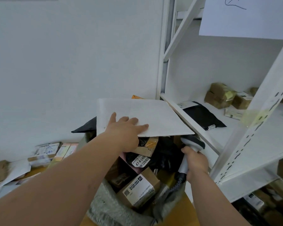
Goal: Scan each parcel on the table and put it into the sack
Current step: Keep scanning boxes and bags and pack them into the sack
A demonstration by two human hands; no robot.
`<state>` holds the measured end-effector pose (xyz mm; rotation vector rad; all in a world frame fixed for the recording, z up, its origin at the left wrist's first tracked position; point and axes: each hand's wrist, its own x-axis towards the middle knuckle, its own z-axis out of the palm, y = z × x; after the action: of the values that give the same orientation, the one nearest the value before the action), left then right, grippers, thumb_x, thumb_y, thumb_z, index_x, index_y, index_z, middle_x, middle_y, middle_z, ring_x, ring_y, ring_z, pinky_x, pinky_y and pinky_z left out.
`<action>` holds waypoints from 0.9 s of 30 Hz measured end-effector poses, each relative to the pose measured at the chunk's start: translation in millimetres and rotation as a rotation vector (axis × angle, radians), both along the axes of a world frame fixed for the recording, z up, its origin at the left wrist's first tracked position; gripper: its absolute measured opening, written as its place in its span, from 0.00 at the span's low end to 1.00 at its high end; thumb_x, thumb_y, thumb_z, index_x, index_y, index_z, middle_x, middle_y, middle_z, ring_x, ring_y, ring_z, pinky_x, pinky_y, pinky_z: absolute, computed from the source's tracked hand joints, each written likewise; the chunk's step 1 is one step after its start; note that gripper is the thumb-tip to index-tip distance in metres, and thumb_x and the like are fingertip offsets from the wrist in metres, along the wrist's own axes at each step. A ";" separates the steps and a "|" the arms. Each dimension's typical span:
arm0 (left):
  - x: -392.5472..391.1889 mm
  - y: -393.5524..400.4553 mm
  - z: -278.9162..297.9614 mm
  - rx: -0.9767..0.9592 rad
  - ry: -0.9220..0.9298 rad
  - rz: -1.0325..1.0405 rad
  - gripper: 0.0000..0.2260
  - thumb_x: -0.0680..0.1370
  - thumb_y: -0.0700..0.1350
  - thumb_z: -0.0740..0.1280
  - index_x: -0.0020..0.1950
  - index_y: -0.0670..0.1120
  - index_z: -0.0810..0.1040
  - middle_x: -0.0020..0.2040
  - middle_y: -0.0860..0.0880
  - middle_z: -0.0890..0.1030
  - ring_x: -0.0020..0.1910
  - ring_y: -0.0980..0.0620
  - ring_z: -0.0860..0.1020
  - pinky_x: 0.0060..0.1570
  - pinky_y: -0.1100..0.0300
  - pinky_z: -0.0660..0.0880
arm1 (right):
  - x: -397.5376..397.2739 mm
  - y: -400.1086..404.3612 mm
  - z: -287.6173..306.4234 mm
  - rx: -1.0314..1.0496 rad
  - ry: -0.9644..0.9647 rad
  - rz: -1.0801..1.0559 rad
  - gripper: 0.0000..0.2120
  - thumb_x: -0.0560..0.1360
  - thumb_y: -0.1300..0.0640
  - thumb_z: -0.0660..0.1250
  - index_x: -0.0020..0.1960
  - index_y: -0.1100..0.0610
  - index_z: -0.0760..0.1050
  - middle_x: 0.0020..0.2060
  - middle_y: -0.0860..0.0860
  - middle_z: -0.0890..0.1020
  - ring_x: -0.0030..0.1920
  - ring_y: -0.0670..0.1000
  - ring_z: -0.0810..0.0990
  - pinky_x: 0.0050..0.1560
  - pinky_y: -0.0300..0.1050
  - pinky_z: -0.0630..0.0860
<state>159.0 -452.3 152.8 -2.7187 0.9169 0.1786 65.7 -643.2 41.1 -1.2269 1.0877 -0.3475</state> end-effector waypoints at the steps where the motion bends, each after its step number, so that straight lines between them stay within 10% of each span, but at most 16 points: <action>1: 1.1 -0.3 1.0 0.014 0.003 0.003 0.30 0.79 0.49 0.56 0.78 0.66 0.47 0.79 0.54 0.54 0.78 0.47 0.51 0.74 0.35 0.38 | -0.2 -0.7 -2.1 0.007 0.009 0.008 0.19 0.70 0.53 0.72 0.56 0.61 0.74 0.53 0.60 0.79 0.54 0.62 0.79 0.59 0.60 0.77; 18: 9.1 -2.5 -19.2 -0.027 0.004 0.039 0.19 0.81 0.57 0.49 0.70 0.65 0.67 0.73 0.52 0.64 0.73 0.45 0.60 0.72 0.32 0.39 | -14.4 12.8 35.7 0.059 -0.318 -0.048 0.06 0.74 0.60 0.72 0.47 0.59 0.75 0.43 0.57 0.79 0.46 0.59 0.80 0.53 0.55 0.78; 27: 6.7 13.8 -34.8 -0.027 -0.006 0.024 0.22 0.79 0.58 0.57 0.74 0.61 0.62 0.80 0.55 0.51 0.78 0.43 0.49 0.74 0.37 0.44 | -7.5 43.2 113.4 -0.011 -0.604 0.006 0.07 0.74 0.63 0.70 0.40 0.55 0.76 0.28 0.47 0.79 0.32 0.47 0.80 0.36 0.41 0.77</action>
<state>165.7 -438.5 118.0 -2.7541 0.8918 0.1646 58.2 -600.0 154.5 -1.0346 0.5600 -0.6695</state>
